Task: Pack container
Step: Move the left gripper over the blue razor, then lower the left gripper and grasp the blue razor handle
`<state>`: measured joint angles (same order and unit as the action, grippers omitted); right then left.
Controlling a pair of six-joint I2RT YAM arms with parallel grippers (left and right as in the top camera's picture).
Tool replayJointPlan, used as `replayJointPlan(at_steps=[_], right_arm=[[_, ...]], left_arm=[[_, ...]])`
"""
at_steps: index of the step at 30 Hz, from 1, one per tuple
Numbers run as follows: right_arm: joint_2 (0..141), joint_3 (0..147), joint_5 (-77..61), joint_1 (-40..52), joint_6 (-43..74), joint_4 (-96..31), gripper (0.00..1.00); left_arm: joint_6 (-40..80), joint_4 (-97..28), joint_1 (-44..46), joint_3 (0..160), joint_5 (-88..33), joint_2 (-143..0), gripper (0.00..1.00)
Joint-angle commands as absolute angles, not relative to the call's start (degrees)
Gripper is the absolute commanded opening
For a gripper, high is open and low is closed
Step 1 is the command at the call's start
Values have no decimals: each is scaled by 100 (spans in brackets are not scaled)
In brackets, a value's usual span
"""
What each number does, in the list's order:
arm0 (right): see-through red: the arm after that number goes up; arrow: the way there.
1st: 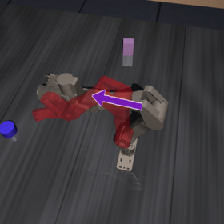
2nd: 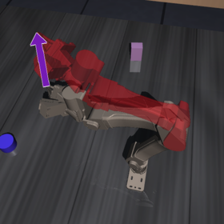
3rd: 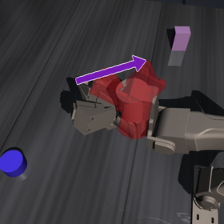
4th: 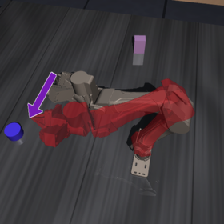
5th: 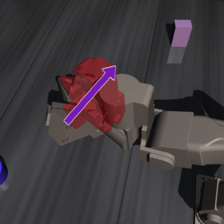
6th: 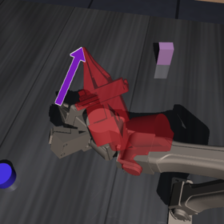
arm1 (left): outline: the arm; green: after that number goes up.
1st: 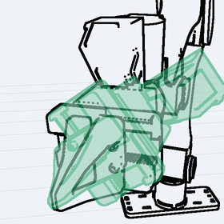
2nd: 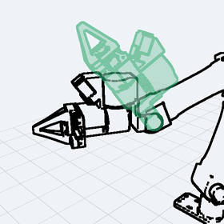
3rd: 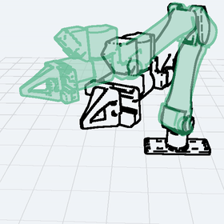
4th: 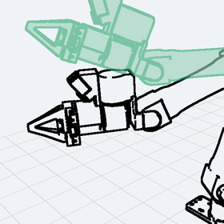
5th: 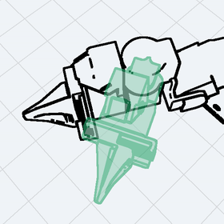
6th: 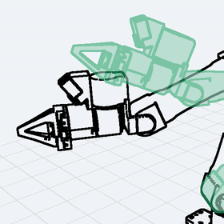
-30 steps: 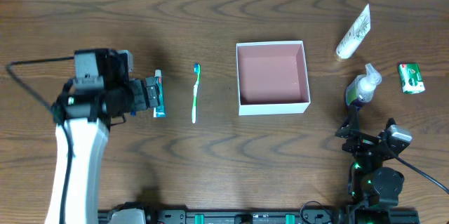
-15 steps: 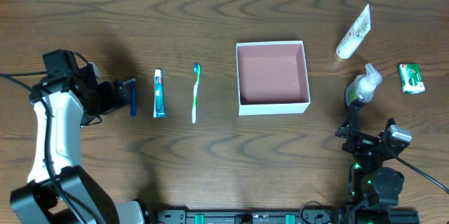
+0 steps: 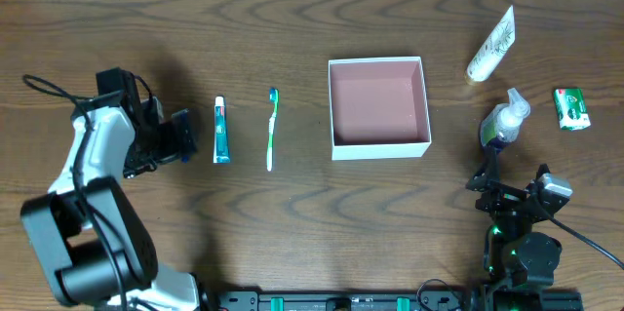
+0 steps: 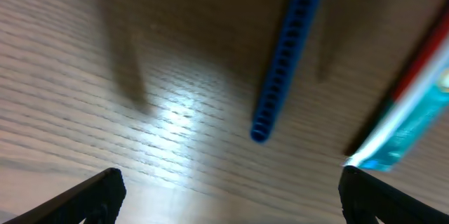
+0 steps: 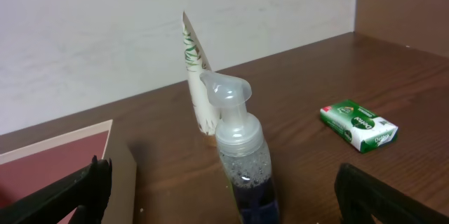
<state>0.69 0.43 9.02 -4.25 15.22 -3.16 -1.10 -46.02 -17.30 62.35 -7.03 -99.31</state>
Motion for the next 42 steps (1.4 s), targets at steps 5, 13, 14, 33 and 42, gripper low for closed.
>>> replayJointPlan(at_steps=[5, 13, 14, 33, 42], right_arm=[[34, 32, 943, -331, 1431, -340, 99], [34, 32, 941, -331, 1431, -340, 99], [34, 32, 941, -331, 1431, -340, 99], [34, 32, 941, -331, 1431, -340, 99], [34, 32, 941, -331, 1431, -340, 99]], left_arm=[[-180, -4574, -1726, 6783, -34, -10022, 98], [-495, -3754, -1726, 7054, -38, -10060, 98], [-495, -3763, -1726, 7052, -38, -10064, 98], [-854, -3929, -1256, 7039, -375, -10532, 98], [-454, -3885, -1083, 7039, -161, -10847, 98]])
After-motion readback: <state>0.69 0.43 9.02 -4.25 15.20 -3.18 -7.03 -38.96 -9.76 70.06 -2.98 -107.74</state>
